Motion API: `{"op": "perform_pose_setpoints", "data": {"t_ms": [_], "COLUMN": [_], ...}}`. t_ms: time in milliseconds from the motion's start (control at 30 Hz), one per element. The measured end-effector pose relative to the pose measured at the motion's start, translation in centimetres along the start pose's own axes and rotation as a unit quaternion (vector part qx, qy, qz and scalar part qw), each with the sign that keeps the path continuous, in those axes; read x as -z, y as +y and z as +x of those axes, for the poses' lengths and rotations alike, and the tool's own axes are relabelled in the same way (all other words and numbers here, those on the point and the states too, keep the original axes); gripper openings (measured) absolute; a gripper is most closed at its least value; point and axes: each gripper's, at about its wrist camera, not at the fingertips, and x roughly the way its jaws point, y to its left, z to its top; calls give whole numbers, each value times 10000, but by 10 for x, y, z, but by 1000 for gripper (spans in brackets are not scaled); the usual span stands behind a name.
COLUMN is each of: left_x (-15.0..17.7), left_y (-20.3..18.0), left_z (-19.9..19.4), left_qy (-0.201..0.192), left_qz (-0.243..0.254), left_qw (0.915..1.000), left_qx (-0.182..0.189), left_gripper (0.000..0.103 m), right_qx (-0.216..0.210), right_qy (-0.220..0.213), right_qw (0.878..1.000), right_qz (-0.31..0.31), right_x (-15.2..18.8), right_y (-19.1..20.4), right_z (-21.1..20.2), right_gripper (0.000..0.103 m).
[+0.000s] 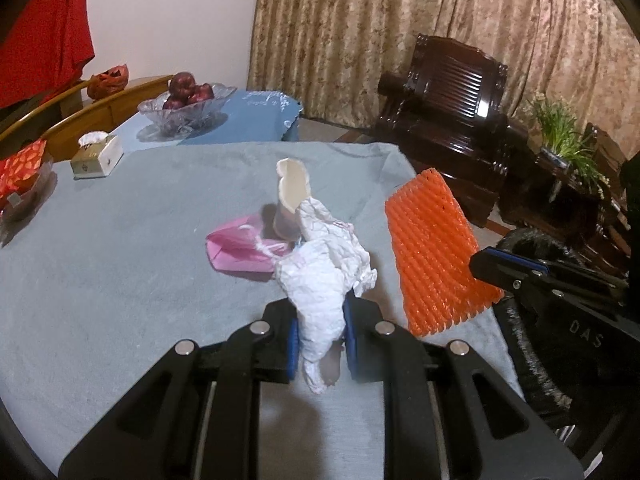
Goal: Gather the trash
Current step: 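Carry the white tissues and orange net toward the bin with both grippers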
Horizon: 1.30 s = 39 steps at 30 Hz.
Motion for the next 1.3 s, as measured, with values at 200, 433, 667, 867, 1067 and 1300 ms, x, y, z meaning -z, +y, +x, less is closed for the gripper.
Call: {"op": "perform_pose_setpoints", "data": {"t_ms": [200, 433, 667, 867, 1067, 1300], "left_x": [-5, -7, -7, -4, -1, 6], "left_y": [-23, -53, -88, -116, -154, -197], "left_z": [-17, -37, -48, -46, -39, -22], "left_qy": [-165, -375, -462, -398, -309, -161], "left_qz": [94, 254, 446, 625, 889, 1204], "left_qw": [9997, 9982, 9957, 9930, 9883, 9805], "left_qx": [179, 387, 663, 922, 1196, 1547], "left_gripper": [17, 17, 17, 17, 17, 17], "right_qx": [97, 296, 520, 759, 1045, 1425], "right_qy": [-226, -479, -640, -738, -777, -745], "right_qw": [9997, 9984, 9965, 9940, 9903, 9840], "right_qz": [-5, 62, 151, 272, 484, 771], "right_x": [-2, 1, 9, 19, 33, 54], "right_y": [-6, -19, -38, -59, -87, -125], "right_z": [-33, -70, -101, -125, -146, -168], "right_gripper": [11, 11, 11, 11, 11, 11]}}
